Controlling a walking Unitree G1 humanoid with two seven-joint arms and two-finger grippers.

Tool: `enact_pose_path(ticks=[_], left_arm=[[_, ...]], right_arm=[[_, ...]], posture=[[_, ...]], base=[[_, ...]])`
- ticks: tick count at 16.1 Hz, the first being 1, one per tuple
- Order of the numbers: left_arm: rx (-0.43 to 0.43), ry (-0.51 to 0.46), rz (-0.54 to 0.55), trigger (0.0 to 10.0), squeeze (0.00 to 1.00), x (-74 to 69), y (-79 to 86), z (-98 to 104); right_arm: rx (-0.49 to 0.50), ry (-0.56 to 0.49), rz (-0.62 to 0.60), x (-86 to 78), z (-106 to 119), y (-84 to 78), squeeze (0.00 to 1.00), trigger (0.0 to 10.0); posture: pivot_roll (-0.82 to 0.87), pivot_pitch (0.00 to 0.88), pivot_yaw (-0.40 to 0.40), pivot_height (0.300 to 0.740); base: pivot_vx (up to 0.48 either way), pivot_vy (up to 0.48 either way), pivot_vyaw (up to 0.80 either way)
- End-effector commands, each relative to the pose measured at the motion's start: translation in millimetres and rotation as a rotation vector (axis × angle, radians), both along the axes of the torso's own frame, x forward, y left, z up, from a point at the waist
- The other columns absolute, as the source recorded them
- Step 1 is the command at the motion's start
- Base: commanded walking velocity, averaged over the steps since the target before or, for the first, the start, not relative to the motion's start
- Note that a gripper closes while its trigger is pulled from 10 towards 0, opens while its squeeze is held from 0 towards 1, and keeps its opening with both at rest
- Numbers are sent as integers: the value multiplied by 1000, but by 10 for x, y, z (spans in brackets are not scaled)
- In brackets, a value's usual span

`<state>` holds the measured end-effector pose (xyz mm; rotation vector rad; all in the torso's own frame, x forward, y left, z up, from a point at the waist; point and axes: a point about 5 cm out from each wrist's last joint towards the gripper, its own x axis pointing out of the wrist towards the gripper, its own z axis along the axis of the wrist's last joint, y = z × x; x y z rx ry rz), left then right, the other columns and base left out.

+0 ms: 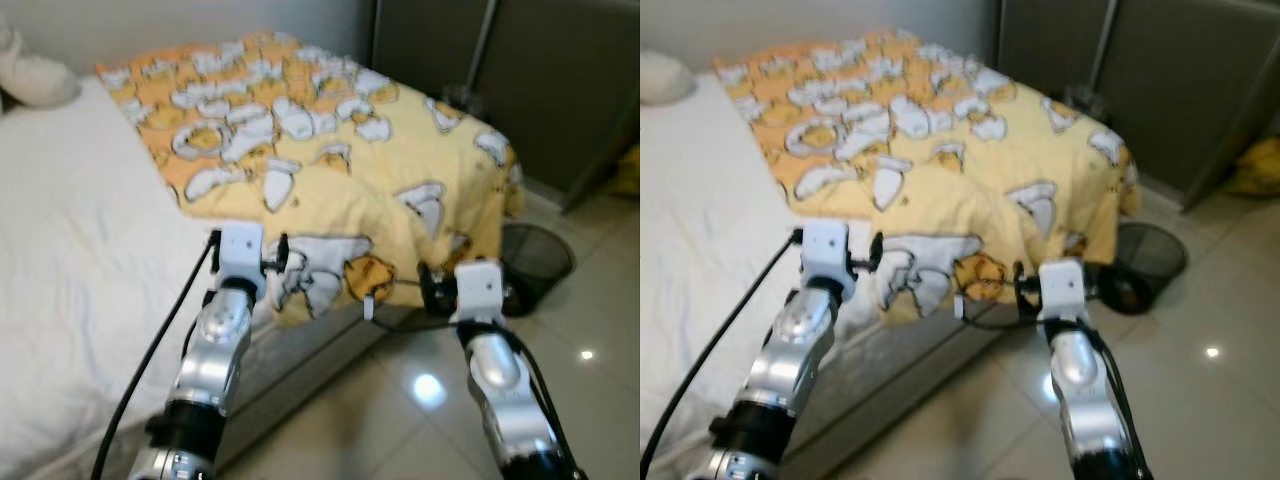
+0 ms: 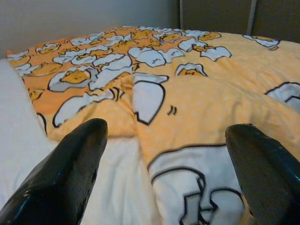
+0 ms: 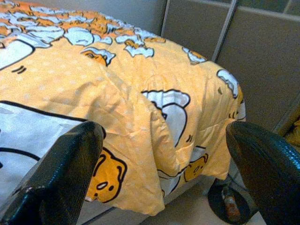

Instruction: Clean up the room

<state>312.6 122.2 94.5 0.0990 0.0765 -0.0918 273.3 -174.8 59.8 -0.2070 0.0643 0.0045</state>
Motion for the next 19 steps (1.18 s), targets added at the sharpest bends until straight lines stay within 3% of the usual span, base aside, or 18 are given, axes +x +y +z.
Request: enact_pose_path(ticks=[1,6,9,11,13,14,16,17,19], left_arm=[[-9,-16,-26,10000,0,1,-100,40],[-12,-6,-31,10000,0,-9,-121,16],[13,57,0,10000,0,22,-67,-86],[-12,82,17,10000,0,58,-21,-128],[-75,378,-126,10000,0,55,-161,-541],[-131,452,-129,10000,0,35,-184,-643],[-119,446,-103,10000,0,89,-225,-632],[-96,392,-77,10000,0,121,-197,-577],[-144,305,-11,10000,0,121,-97,-540]], right_arm=[[-11,-21,-23,17,58,-95,0,10000],[-11,-13,-19,-14,43,-90,0,10000],[-12,9,-2,-80,7,-96,0,10000],[-23,45,35,-172,-52,-88,0,10000],[34,239,78,-427,-335,-83,0,10000],[56,287,52,-520,-382,-127,0,10000],[6,289,95,-694,-343,-173,0,10000],[-15,292,104,-782,-320,-212,0,10000],[-44,315,122,-945,-309,-267,0,10000]], posture=[[-177,0,67,740],[-182,0,68,740],[-182,0,56,740],[-180,0,44,740],[-190,37,28,740],[-202,64,16,740],[-246,129,0,740],[-255,146,0,740],[-273,169,-4,740]], base=[[480,0,0],[480,0,0],[480,0,0],[0,0,0],[0,0,0],[0,0,0],[0,0,0],[0,0,0],[0,0,0]])
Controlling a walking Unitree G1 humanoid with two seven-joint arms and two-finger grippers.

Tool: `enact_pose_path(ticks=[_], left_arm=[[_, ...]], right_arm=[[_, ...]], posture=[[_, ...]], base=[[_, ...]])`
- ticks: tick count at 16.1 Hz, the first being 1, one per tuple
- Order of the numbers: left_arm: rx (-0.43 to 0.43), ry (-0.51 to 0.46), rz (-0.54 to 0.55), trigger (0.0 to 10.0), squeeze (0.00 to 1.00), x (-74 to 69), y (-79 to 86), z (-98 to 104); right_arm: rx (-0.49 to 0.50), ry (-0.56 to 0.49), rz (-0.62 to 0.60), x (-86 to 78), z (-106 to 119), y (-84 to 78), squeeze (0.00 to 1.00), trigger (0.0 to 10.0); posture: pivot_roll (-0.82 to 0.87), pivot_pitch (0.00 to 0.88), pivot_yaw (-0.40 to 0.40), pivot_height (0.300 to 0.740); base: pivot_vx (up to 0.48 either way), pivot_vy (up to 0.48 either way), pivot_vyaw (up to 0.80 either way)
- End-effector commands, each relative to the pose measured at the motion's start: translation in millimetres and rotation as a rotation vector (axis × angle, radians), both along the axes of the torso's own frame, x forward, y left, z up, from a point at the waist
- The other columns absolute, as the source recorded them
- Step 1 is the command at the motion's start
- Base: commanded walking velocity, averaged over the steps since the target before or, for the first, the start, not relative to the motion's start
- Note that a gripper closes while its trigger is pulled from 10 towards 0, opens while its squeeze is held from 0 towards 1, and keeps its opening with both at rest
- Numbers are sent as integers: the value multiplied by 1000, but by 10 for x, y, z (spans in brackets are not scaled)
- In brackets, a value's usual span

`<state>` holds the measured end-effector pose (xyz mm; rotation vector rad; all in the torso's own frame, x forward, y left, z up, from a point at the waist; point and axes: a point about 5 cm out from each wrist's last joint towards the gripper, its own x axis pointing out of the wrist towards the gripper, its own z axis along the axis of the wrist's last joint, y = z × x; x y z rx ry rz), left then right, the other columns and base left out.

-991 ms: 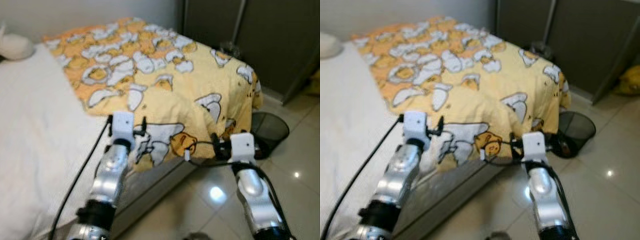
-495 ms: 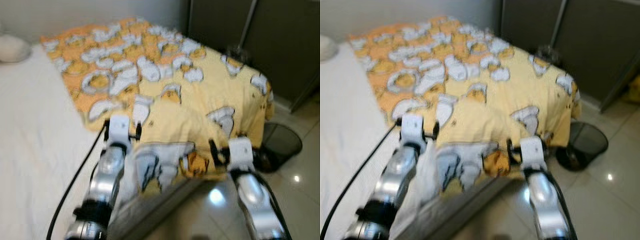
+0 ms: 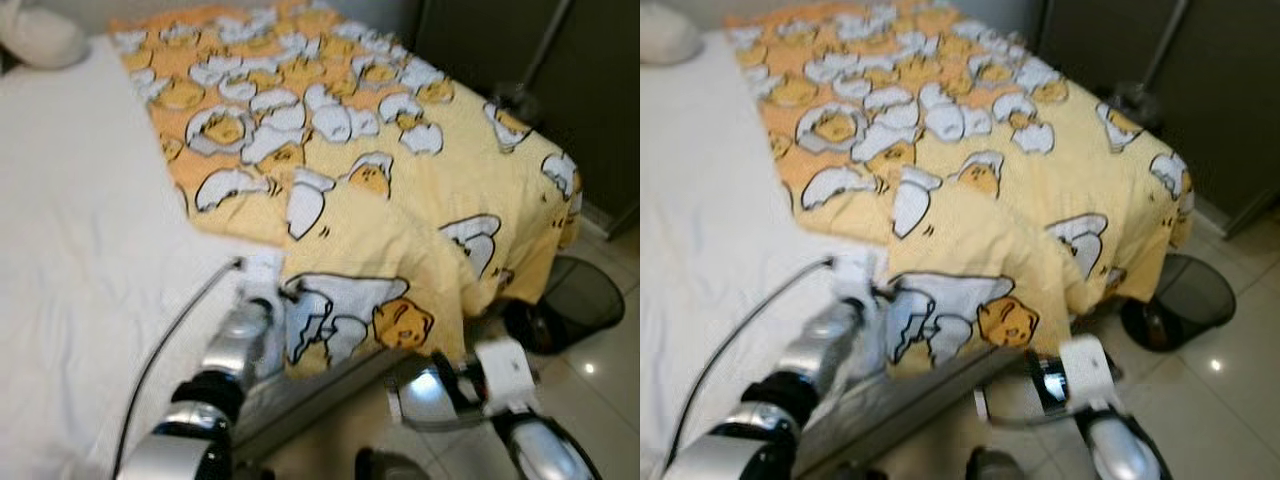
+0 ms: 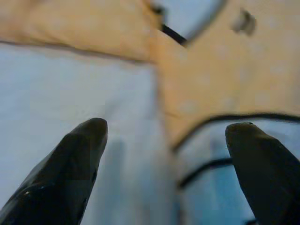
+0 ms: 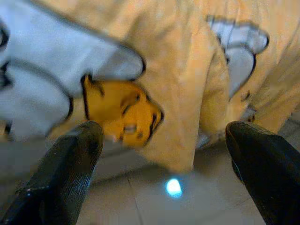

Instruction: Clean up the room

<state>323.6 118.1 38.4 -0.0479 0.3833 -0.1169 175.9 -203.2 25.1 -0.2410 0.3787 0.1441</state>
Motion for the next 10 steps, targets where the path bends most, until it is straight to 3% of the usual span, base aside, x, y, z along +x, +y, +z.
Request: enact_pose_path(ticks=[1,3,6,10], left_arm=[[-28,-29,-2,10000,0,-60,-66,-18],[-67,1,-50,10000,0,-247,-194,-172],[-57,17,-88,10000,0,-399,-351,-286],[80,3,87,10000,0,-375,-177,-315]], right_arm=[[12,9,-1,-20,31,6,0,10000],[21,22,8,-66,54,22,0,10000],[17,38,20,-101,59,20,0,10000],[7,51,36,-143,69,36,0,10000]], posture=[[-281,177,-5,740],[-280,187,-2,740],[-269,200,-3,740],[-289,213,-6,740]], base=[[0,0,0],[0,0,0],[0,0,0],[0,0,0]])
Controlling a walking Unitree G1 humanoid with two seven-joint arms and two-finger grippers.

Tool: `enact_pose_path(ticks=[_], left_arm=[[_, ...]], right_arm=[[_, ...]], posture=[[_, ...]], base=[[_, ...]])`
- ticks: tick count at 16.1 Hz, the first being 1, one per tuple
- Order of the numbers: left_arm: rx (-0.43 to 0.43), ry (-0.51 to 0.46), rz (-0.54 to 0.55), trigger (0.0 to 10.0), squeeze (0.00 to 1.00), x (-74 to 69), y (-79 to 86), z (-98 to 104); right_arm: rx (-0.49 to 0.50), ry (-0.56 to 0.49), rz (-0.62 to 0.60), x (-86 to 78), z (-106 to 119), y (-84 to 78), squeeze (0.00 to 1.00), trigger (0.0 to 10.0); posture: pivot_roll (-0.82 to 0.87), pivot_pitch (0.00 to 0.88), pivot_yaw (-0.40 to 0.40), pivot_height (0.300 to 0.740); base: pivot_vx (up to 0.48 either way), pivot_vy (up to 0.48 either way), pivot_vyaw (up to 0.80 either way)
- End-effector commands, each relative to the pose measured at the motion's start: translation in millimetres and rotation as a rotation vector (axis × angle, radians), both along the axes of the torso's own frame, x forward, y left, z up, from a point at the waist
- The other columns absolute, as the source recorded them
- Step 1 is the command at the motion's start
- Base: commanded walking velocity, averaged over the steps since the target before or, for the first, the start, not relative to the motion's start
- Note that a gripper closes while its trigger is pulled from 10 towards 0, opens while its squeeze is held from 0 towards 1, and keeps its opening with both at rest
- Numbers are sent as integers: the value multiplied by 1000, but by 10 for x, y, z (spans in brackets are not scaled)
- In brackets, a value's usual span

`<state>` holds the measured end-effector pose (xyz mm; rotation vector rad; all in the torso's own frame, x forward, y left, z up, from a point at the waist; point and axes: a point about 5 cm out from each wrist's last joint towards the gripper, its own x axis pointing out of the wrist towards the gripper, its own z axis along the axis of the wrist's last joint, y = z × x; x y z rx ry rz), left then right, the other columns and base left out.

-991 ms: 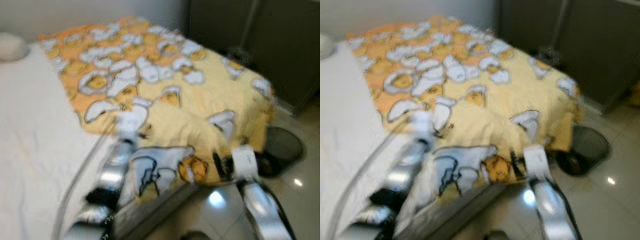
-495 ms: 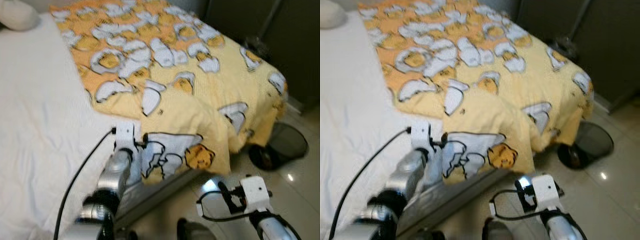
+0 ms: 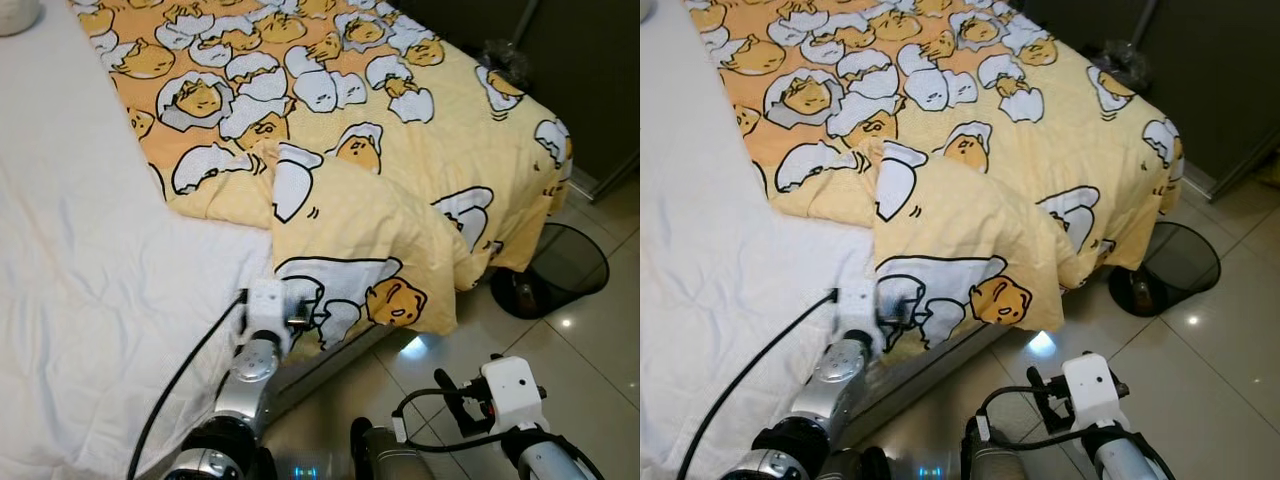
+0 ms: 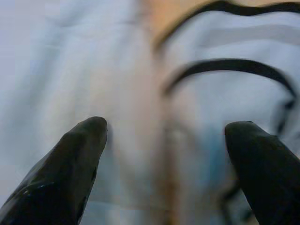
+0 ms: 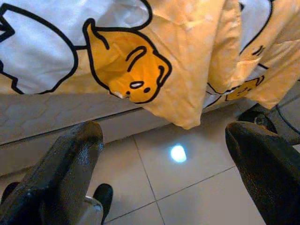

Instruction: Clean up the room

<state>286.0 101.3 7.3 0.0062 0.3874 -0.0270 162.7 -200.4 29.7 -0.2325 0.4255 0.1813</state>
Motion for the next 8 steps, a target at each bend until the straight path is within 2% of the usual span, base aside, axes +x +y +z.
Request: enact_pose_path(ticks=[1,3,4,6,7,8], left_arm=[[19,-2,12,10000,0,9,-8,3],[20,35,-46,10000,0,-19,-89,-49],[31,104,-128,10000,0,-83,-209,-142],[16,153,-219,10000,0,-113,-374,-178],[-2,154,-232,6745,0,-97,-405,-160],[2,149,-237,0,0,-72,-418,-139]], right_arm=[[-9,3,8,-26,28,-4,0,10000],[-16,10,9,-47,21,-23,0,10000],[-18,12,11,-46,26,-23,0,10000],[-22,10,21,-22,28,-9,0,10000],[-22,9,24,-15,27,-3,0,10000],[-23,7,22,-5,28,-2,0,10000]], posture=[[-291,213,-8,740],[-295,210,-11,740],[-294,209,-13,740],[-293,202,-14,740],[-296,202,-13,740],[-297,199,-12,740]], base=[[0,0,0],[0,0,0],[0,0,0],[0,0,0],[0,0,0],[0,0,0]])
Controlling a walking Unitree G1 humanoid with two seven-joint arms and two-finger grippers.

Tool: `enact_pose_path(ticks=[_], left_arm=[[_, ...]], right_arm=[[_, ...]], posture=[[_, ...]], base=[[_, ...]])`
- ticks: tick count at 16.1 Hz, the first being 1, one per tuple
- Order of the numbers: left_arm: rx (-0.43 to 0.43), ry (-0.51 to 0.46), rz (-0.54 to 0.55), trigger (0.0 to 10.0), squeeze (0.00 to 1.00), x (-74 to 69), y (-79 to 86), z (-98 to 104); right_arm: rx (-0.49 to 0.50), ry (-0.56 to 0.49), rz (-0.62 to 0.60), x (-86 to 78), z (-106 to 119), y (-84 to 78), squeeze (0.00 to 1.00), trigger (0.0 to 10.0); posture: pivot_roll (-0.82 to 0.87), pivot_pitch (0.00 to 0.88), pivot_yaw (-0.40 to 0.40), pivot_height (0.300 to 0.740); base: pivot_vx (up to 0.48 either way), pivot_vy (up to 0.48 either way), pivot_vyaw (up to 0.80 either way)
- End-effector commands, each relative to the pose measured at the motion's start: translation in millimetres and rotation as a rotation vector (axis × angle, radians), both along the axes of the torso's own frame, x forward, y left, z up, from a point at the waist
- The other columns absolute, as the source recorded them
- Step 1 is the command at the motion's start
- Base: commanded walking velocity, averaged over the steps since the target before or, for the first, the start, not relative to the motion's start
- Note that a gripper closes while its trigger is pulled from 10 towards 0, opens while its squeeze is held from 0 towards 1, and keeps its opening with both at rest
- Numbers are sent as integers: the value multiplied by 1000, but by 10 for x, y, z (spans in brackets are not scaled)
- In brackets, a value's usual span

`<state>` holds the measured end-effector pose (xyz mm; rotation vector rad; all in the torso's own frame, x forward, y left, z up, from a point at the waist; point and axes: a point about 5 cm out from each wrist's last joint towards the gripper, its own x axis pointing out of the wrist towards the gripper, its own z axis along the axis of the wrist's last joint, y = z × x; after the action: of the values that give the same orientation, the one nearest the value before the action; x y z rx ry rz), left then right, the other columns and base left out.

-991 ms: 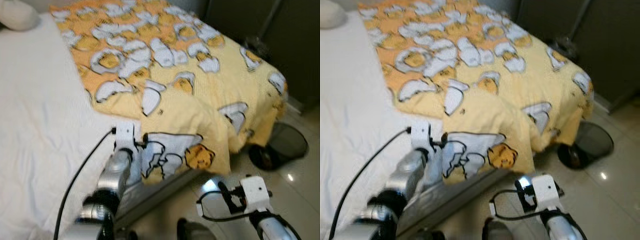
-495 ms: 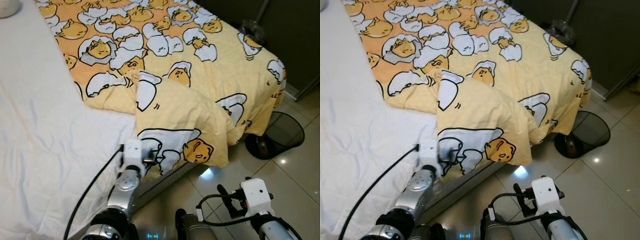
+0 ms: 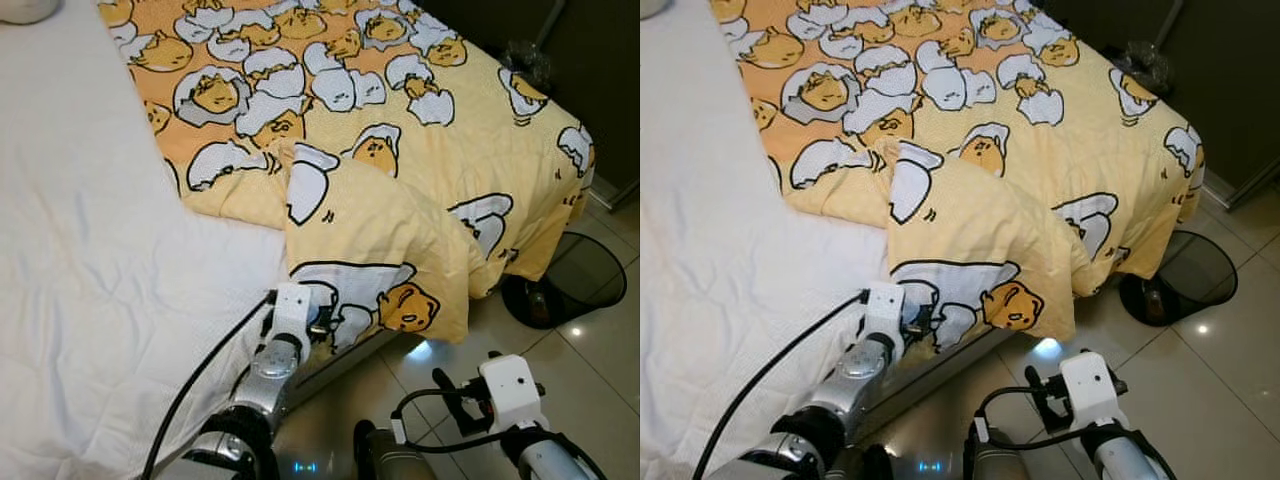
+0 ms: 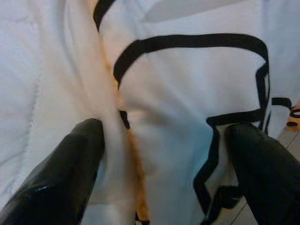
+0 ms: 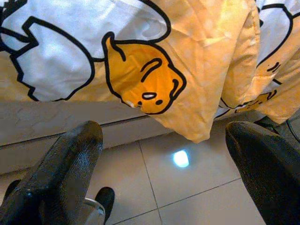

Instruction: Clean up the room

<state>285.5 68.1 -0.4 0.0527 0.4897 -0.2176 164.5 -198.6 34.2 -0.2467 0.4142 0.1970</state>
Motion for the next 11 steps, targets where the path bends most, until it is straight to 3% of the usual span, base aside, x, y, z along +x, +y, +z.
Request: enact_pose_path(ticks=[1,4,11], left_arm=[[22,34,-46,0,0,-41,-77,-44],[45,19,-70,0,0,-31,-36,-48],[33,18,-153,0,0,6,-141,-5]], right_arm=[[-14,16,1,-13,-16,-22,0,10000],[-14,18,-5,-13,-26,-16,0,10000],[-12,25,-11,-22,-42,-16,0,10000]], posture=[[-299,199,-11,740],[-298,200,-6,740],[-304,213,-5,740]], base=[[0,0,0],[0,0,0],[0,0,0]])
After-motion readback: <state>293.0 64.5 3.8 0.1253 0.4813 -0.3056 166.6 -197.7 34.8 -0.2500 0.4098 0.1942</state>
